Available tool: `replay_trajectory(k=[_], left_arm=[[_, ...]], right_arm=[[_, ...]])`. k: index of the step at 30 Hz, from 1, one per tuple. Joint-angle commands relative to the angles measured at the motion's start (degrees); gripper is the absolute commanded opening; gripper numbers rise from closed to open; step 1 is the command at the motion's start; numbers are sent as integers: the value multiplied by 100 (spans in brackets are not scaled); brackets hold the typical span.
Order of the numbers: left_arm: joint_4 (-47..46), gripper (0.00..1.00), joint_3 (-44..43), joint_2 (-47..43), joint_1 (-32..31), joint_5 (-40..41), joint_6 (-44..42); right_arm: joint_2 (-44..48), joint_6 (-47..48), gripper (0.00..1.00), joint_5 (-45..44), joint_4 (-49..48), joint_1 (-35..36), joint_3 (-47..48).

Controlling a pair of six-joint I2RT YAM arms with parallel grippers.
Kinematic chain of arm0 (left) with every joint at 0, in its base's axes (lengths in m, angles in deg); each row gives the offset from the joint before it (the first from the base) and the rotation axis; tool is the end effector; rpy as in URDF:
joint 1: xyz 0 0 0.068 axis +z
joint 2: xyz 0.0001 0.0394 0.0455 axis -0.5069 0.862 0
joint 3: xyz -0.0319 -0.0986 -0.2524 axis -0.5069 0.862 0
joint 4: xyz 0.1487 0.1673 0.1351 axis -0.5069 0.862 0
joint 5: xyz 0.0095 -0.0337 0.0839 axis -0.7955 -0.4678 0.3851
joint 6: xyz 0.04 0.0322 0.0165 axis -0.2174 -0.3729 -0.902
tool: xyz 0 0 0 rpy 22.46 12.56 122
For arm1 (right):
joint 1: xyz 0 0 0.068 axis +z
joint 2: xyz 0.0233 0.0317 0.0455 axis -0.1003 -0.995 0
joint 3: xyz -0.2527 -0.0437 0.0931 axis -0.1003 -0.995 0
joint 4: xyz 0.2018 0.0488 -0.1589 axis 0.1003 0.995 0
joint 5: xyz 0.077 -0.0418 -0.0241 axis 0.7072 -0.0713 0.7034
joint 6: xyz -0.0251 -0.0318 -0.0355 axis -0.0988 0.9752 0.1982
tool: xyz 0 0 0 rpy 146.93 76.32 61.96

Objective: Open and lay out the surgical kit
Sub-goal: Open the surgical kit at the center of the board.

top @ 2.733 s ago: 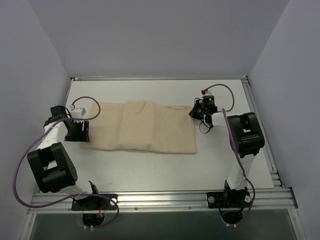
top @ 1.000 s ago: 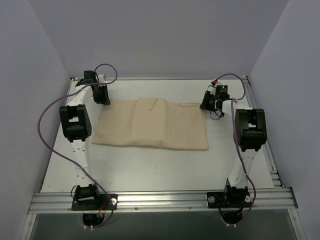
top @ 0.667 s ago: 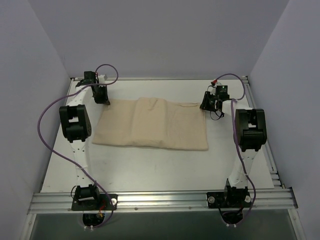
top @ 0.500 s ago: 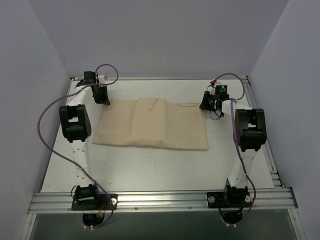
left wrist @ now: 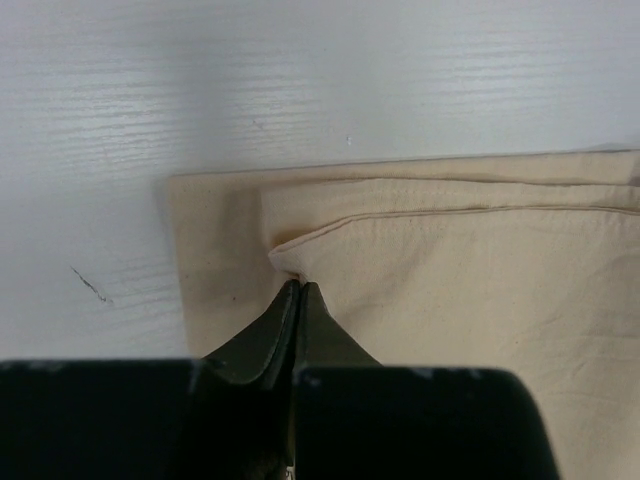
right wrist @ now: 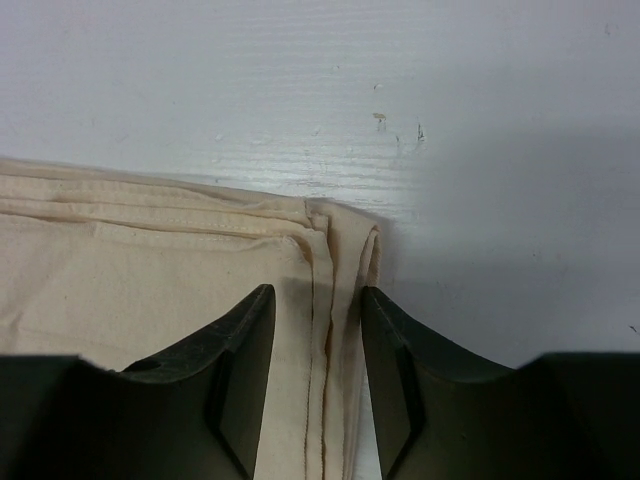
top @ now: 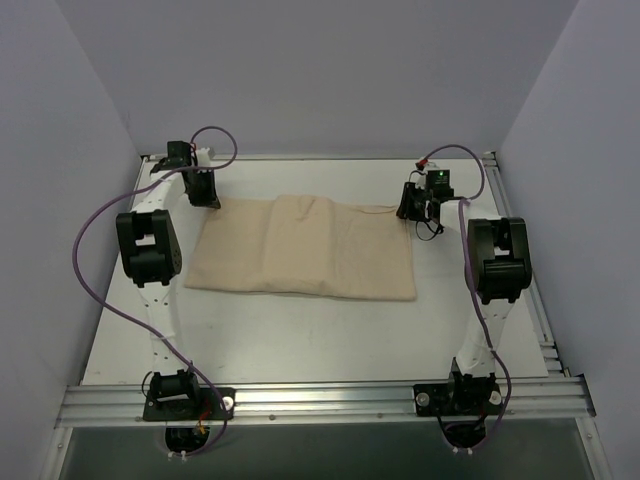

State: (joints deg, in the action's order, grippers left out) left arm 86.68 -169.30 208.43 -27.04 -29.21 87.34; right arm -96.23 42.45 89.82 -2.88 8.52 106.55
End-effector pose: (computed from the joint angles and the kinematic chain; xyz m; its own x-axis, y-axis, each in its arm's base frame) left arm 0.5150 0.0204 0.1769 -0.8519 -0.0635 -0.5198 0.0847 0.9629 -0.2563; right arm 0.4512 0.0316 0.1703 -0.5689 0.1273 -0.8125 -0.1907 0.9406 0.2809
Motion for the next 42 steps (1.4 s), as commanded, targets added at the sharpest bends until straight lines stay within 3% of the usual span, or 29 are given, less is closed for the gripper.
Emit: replay_trajectory(k=[1,13,33,42], left_arm=[[-78,2,13,-481,-43,-170,-67],[-43,2,30,-481,-34,-153,-67],[-25,2,-23,-402,-34,-100,-234],[-25,2,-40,-375,-34,-100,-216]], right_arm=[[394,196,37,-28,-7,49,154],[34,108,35,201,-156,57,383],[218,205,35,-370,-120,84,392],[-511,179,35,789,46,-65,875]])
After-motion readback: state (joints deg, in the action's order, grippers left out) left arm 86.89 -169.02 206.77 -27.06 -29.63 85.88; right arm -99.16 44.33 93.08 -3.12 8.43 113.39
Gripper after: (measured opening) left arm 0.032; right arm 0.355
